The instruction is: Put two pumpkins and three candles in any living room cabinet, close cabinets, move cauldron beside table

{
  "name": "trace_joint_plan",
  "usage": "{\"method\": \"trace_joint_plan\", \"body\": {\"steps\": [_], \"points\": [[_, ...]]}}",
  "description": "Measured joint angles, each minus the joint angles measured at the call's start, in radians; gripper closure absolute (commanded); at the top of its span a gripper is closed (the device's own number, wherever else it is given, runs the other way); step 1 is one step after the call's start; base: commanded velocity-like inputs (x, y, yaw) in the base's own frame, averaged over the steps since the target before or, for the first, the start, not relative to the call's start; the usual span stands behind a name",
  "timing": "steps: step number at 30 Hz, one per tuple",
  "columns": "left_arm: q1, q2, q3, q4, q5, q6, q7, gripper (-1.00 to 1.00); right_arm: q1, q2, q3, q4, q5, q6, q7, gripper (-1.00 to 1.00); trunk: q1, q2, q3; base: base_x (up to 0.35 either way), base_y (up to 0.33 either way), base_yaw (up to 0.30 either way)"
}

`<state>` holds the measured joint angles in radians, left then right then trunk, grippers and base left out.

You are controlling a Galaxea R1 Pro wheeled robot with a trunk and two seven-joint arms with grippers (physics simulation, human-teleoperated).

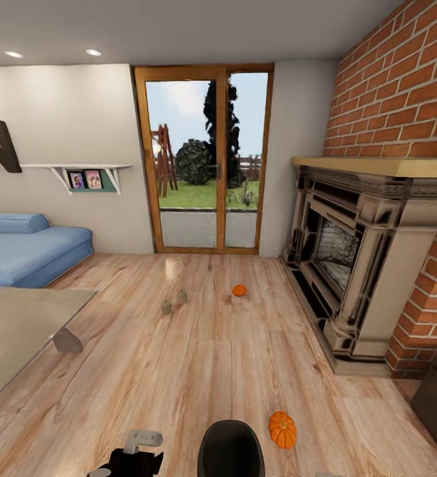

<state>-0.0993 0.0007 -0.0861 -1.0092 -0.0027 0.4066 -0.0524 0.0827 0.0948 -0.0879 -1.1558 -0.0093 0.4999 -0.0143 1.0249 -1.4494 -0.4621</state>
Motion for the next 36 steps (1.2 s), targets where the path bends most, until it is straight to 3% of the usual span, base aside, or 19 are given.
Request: {"method": "trace_joint_plan", "body": {"steps": [24, 34, 36], "points": [[0.0, -0.007, 0.0, 0.046, -0.001, -0.004, -0.007, -1.0, 0.0, 0.001, 0.003, 0.029, -0.002, -0.002, 0.002, -1.0, 0.0, 0.0, 0.002, 0.153, -0.024, -0.034], [0.0, -0.007, 0.0, 0.053, -0.001, -0.004, -0.007, -1.0, 0.0, 0.002, 0.005, 0.039, -0.002, -0.003, 0.003, -1.0, 0.0, 0.0, 0.002, 0.032, 0.004, 0.0], [0.0, -0.008, 0.0, 0.054, -0.001, -0.004, -0.007, -1.0, -0.008, 0.007, 0.02, 0.045, -0.003, 0.0, 0.002, -1.0, 0.0, 0.0, 0.003, 0.003, 0.0, 0.0]]}}
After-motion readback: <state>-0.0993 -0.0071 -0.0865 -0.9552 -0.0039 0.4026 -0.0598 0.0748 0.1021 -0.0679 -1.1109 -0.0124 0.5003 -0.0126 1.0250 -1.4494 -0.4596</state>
